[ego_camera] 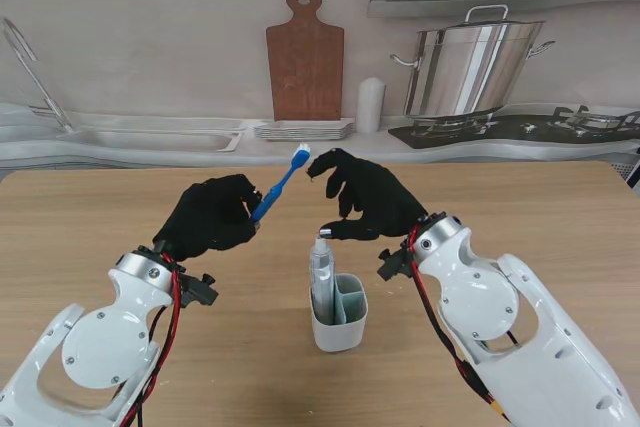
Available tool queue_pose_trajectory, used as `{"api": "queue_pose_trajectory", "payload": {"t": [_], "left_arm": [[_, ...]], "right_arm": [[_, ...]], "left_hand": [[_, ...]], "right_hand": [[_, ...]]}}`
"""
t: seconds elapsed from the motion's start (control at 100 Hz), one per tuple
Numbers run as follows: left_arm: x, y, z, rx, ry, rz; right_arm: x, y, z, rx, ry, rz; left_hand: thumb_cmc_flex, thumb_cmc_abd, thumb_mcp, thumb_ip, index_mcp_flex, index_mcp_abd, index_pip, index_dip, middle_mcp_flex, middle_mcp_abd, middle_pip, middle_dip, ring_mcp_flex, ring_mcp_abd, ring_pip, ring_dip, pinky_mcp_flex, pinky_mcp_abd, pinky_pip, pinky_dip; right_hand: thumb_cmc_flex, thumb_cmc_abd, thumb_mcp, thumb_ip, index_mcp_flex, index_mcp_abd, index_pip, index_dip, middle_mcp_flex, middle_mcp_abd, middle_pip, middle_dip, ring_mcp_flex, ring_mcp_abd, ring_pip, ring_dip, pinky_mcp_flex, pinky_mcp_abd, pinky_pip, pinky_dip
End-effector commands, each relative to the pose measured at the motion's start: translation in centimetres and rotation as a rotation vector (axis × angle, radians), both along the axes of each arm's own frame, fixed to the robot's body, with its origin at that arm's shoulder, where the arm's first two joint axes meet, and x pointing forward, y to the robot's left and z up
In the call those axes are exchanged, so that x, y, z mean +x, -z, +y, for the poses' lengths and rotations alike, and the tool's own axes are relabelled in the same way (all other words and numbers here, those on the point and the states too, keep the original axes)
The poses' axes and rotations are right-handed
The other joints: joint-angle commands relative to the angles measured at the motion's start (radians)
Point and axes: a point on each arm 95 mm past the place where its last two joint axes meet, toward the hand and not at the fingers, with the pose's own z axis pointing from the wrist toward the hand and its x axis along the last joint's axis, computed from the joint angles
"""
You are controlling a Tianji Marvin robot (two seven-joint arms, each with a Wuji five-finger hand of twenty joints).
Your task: Organize toothpaste and toothbrush
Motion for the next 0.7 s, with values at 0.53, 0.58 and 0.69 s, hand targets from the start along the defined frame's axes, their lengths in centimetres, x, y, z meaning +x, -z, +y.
{"api": "queue_pose_trajectory", "payload": {"t": [0.53,0.58,0.69], "left_arm": [[0.3,1.1,-1.9,-0.021,0.076,0.020],[0.4,1.2,-2.0,-0.023,0.078,0.022],[0.5,1.3,-2.2,-0.020,0.084,0.022]], "right_arm": [[-0.3,0.9,2.8,0.044,-0.046,0.013],[-0.4,0.9,2.9,0.047,-0.052,0.011],[-0.6,1.0,3.1,0.058,-0.064,0.007]], "left_hand": [[0.057,0.019,0.103,0.001,0.095,-0.035,0.049,0.016,0.053,0.070,0.020,-0.024,0.023,0.053,0.062,-0.022,0.039,-0.027,0.181,-0.008],[0.059,0.019,0.104,0.001,0.095,-0.032,0.049,0.017,0.053,0.070,0.020,-0.024,0.023,0.052,0.062,-0.023,0.039,-0.027,0.181,-0.008],[0.057,0.020,0.104,-0.001,0.094,-0.036,0.049,0.018,0.052,0.070,0.020,-0.023,0.023,0.052,0.062,-0.023,0.039,-0.027,0.181,-0.009]], "right_hand": [[0.052,-0.071,0.058,-0.051,-0.076,-0.022,0.063,0.025,0.007,-0.066,0.089,0.031,0.058,-0.085,0.078,0.019,0.061,-0.055,0.063,0.006],[0.061,-0.069,0.060,-0.049,-0.080,-0.025,0.068,0.027,0.013,-0.068,0.093,0.032,0.067,-0.090,0.085,0.020,0.073,-0.061,0.068,0.005],[0.083,-0.073,0.068,-0.044,-0.082,-0.036,0.080,0.032,0.038,-0.072,0.099,0.032,0.101,-0.099,0.098,0.019,0.108,-0.070,0.079,-0.002]]}}
